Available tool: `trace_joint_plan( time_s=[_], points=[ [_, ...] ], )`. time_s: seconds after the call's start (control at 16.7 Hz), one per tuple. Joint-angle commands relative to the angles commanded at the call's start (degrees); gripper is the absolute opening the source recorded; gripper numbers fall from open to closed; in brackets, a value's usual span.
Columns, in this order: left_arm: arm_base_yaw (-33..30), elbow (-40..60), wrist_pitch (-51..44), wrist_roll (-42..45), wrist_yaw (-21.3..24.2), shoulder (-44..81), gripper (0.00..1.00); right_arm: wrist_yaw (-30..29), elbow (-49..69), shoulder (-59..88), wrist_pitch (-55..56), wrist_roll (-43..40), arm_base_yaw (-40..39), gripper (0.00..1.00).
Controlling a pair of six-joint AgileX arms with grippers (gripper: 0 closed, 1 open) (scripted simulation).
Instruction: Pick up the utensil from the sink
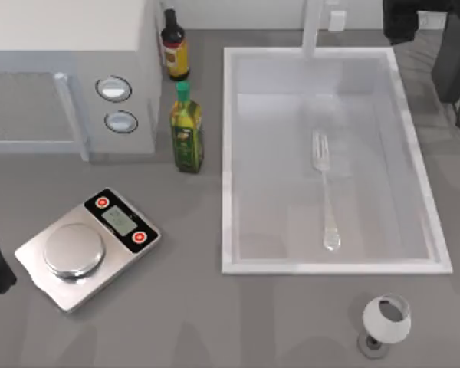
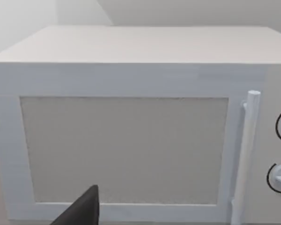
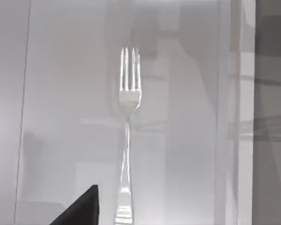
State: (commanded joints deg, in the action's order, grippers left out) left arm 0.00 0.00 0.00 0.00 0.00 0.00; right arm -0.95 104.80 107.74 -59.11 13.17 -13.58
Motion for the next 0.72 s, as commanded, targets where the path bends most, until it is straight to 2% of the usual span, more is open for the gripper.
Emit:
trace_joint_plan(
  time_s=[0.36, 0.54, 0.72],
  points=[
    [0.0, 0.0, 0.0, 0.0, 0.0, 0.0, 1.0, 0.3, 29.5, 30.5, -17.4, 5.5, -4.4, 1.0],
    [0.0, 0.0, 0.0, 0.0, 0.0, 0.0, 1.0, 0.4, 39.1, 40.5, -23.2, 7.5, -6.0, 1.0],
    [0.0, 0.0, 0.0, 0.0, 0.0, 0.0, 1.0, 0.4, 44.0, 45.5, -26.2, 8.5, -6.8, 1.0]
  ],
)
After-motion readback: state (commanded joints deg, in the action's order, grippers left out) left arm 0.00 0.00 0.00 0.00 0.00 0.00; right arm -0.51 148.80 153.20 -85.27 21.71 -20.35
